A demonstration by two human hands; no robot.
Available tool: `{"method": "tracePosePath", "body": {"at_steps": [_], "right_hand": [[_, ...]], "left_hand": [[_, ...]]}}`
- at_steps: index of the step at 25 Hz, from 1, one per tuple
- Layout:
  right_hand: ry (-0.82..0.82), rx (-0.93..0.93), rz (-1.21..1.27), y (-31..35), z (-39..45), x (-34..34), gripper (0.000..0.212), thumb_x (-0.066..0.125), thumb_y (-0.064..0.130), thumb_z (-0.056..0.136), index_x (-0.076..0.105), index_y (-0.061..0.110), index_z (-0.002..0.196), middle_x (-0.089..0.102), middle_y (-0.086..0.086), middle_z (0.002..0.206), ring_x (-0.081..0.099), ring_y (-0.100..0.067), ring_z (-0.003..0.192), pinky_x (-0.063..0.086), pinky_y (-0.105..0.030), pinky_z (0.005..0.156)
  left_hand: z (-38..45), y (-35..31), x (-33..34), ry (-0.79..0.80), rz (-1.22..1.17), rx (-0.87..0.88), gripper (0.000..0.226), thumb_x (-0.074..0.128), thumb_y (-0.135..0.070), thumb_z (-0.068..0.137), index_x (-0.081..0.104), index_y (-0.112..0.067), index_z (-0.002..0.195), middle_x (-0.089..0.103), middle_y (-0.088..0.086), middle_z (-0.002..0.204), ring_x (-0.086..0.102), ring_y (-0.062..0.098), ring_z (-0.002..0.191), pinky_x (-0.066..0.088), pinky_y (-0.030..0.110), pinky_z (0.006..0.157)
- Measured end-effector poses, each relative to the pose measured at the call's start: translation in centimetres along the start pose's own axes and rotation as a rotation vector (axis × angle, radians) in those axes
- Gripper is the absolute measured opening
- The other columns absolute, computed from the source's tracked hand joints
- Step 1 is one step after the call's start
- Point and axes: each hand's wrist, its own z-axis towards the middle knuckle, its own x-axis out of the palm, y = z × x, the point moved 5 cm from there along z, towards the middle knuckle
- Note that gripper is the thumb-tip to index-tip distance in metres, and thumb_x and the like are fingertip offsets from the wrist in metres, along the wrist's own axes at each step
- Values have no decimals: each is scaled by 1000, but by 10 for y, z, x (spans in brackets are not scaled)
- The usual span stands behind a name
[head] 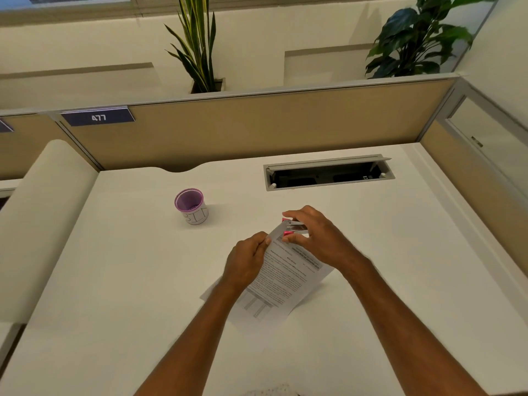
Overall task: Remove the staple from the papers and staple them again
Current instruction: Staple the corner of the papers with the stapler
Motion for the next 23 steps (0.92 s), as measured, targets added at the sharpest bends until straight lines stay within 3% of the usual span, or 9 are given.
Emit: {"method": "tracePosePath", "body": {"at_steps": [6, 13, 18, 23], "right_hand": [[11, -43, -36, 0, -2, 9, 32, 71, 47, 88, 65, 33, 116, 58, 15, 111, 57, -9, 100, 49, -25, 87], [-27, -85, -24, 2, -6, 10, 23, 67, 46, 91, 68, 30, 109, 61, 18, 101, 56, -8, 97, 47, -25, 86], [-112, -101, -23, 4, -8, 9, 36, 57, 53, 89, 73, 24, 104, 63, 15, 96, 57, -10, 90, 49, -28, 81], [-112, 5, 71, 1, -10, 12, 51, 55, 56, 88, 64, 22, 125, 60, 8, 116, 54, -9, 103, 47, -25, 91]], "left_hand": [[-2, -1, 2, -2, 27, 30, 34, 36, -49, 107, 63, -28, 99, 69, -9, 82, 68, 9, 71, 59, 33, 63], [-3, -3, 2, -4, 42, 39, 31, 39, -44, 108, 63, -27, 100, 69, -9, 81, 67, 9, 70, 57, 29, 62], [-3, -2, 4, -6, 33, 35, 28, 40, -43, 108, 62, -26, 101, 69, -10, 85, 68, 9, 72, 56, 25, 64], [-2, -4, 3, -6, -18, 12, 33, 39, -46, 107, 63, -25, 97, 71, -6, 85, 69, 11, 72, 59, 30, 65]]}}
